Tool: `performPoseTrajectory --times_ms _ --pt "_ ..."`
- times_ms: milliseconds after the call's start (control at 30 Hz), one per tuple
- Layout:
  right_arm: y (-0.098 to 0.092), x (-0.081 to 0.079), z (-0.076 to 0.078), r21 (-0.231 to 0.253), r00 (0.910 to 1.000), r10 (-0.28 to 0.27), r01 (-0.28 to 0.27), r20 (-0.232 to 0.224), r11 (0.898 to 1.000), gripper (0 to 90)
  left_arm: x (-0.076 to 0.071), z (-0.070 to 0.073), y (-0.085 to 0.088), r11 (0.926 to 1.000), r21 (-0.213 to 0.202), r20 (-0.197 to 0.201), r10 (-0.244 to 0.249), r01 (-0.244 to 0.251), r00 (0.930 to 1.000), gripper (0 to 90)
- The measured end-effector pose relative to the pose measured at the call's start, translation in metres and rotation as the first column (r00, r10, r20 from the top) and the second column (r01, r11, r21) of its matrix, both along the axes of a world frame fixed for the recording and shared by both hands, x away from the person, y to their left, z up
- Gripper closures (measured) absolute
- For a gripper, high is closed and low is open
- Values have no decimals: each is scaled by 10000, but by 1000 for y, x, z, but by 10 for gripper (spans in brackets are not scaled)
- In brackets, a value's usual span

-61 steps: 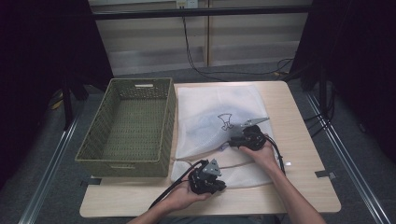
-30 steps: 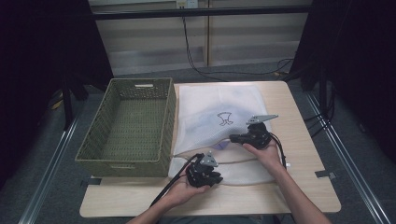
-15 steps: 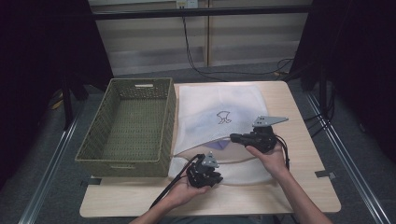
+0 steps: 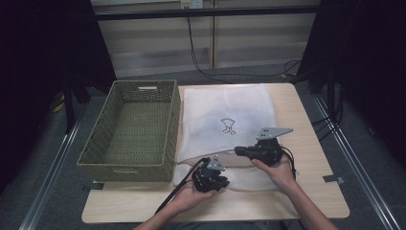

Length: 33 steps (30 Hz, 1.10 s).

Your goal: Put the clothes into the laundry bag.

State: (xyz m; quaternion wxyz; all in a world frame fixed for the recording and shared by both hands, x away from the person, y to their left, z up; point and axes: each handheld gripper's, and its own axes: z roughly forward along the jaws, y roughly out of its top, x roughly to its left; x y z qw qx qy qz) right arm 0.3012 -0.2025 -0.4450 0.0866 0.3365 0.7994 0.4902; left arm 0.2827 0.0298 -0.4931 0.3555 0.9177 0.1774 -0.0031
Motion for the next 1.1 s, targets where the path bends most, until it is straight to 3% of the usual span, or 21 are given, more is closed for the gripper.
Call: performPoseTrajectory --times_ms 200,233,400,533,600,633,833,1067,1100 --pt "2 -4 -9 -166 9995 205 -209 -247 9996 899 -1 -1 -2 9997 -139 -22 197 -197 9998 805" --pt "4 -6 -11 -275 9992 303 -310 -270 9991 899 0 0 -2 9999 38 -6 103 -103 9999 813" --pt "4 -10 -18 -696 9986 358 -385 -401 9968 899 2 0 -3 9998 -75 -140 158 -159 9998 814" --pt "-1 -11 -27 -814 9976 215 -269 -665 9963 898 2 0 -4 9999 -101 -90 133 -133 9999 814" --pt "-1 -11 -33 -962 9966 177 -254 -805 9950 898 1 -1 -4 9995 -156 -137 257 -259 9996 811" --pt "-1 -12 -39 -1214 9956 85 -199 -935 9924 898 2 0 -4 10000 -46 -79 87 -87 9999 811" --pt "-1 -11 -48 -1727 9956 -125 -37 -927 9850 897 2 -1 -4 9998 -104 -139 150 -152 9998 808" --pt "-2 -5 -57 -1976 9944 -559 372 -900 9796 894 4 -2 -7 9996 -266 -263 16 -23 9997 805" --pt "-2 -4 -57 -1973 9935 -725 539 -883 9789 893 5 -3 -9 9986 -516 -418 105 -126 9991 805"
